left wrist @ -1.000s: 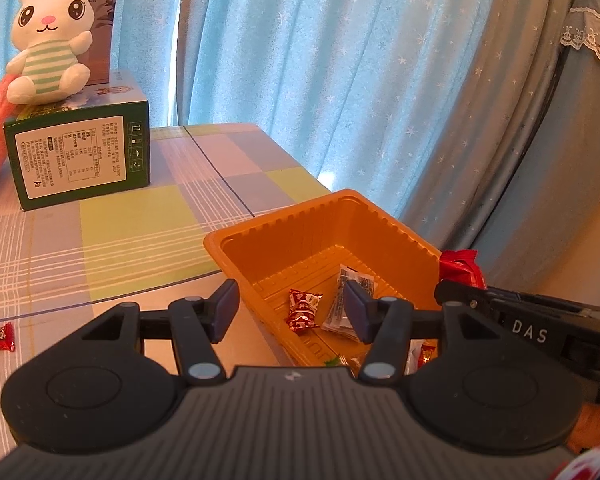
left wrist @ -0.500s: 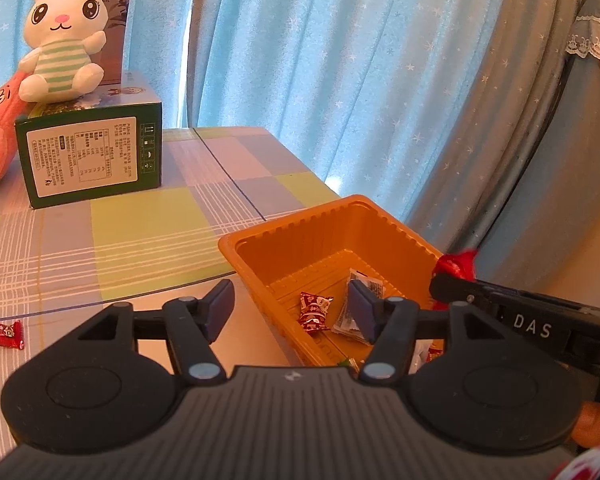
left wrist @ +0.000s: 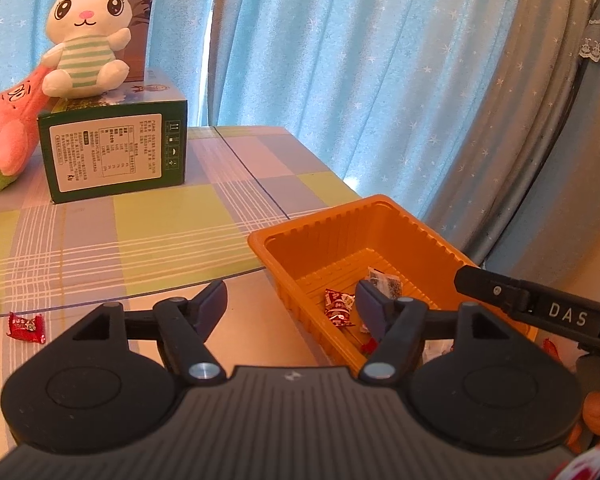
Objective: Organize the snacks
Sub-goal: 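Open the left tool to drop the seed packet while the right tool releases the red candy, then move both open tools back toward the two red candies on the table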
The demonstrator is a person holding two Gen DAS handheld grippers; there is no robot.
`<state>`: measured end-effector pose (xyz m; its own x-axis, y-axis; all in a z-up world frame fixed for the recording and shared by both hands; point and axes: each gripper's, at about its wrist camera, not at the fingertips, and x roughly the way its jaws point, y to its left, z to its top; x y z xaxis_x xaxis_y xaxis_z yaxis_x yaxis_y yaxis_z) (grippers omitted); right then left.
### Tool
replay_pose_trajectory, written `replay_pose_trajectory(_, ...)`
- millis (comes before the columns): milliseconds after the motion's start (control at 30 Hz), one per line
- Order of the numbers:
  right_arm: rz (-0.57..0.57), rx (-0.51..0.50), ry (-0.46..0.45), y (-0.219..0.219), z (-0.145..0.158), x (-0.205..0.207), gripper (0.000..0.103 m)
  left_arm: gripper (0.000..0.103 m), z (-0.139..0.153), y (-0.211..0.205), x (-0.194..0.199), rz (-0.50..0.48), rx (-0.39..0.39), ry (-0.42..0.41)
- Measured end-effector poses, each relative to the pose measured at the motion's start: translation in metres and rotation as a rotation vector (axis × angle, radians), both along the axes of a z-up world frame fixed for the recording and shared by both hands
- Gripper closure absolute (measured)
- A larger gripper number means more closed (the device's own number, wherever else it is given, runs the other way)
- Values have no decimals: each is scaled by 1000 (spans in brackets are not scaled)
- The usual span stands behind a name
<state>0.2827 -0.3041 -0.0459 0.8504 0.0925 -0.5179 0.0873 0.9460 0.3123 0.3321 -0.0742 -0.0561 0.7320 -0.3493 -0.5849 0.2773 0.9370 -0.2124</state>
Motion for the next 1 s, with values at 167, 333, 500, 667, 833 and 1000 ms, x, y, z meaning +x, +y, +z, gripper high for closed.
replay_pose_trajectory(167, 17, -2, -6, 8, 1, 0, 24, 32, 0, 7, -2, 16, 13, 0)
replay_pose_trajectory(333, 39, -14, -12, 20, 3, 1, 24, 31, 1, 18, -5, 39, 19, 0)
replay_pose_trajectory(500, 69, -27, -18, 35, 6, 4, 24, 28, 3, 34, -8, 69, 24, -4)
replay_pose_trajectory(667, 102, -39, -25, 55, 8, 7, 24, 26, 3, 57, -12, 105, 31, -9)
replay_pose_trajectory(833, 133, -45, -33, 74, 8, 10, 24, 24, 1, 84, -17, 151, 44, -9)
replay_pose_trajectory(1000, 166, -53, -37, 95, 10, 13, 24, 24, -2, 110, -22, 197, 50, -3)
